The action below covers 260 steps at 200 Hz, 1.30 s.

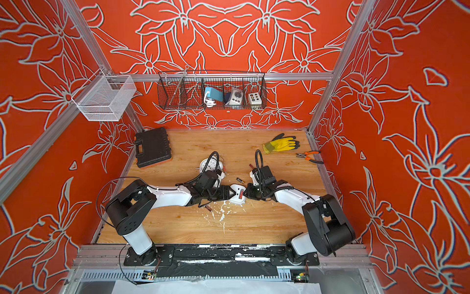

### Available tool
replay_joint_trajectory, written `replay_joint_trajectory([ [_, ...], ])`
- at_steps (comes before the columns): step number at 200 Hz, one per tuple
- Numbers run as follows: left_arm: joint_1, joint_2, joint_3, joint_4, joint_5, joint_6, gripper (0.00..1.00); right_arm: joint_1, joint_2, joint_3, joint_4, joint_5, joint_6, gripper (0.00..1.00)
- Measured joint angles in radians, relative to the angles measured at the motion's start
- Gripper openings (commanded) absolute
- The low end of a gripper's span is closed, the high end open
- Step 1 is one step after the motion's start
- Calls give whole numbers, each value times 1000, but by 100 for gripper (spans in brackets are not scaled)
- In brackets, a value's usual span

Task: Insert the battery into the alarm
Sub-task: Adjust the alarm at the center of the board, then pick up the cover from the center of the board.

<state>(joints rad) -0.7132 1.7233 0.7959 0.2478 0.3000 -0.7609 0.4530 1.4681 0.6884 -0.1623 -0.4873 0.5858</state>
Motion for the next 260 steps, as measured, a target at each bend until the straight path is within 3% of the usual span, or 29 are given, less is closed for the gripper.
replay_joint_trajectory([
  [27,8,-7,-14,3,-4,-4,68,0,53,47,2,-29,-35,22],
  [44,15,-8,-21,7,-7,-5,65,-2,54,64,-16,-26,-61,31],
  [65,22,-9,-26,10,-7,-6,65,-11,12,66,-34,0,-79,41],
  [96,28,-9,-26,9,-6,-5,65,-79,-94,47,-43,55,-74,44],
  [156,34,-9,-19,-4,-2,7,64,-249,-161,-63,-54,108,-33,35],
  [260,34,-5,-11,-16,1,21,63,-276,-30,-74,-22,66,-43,19],
])
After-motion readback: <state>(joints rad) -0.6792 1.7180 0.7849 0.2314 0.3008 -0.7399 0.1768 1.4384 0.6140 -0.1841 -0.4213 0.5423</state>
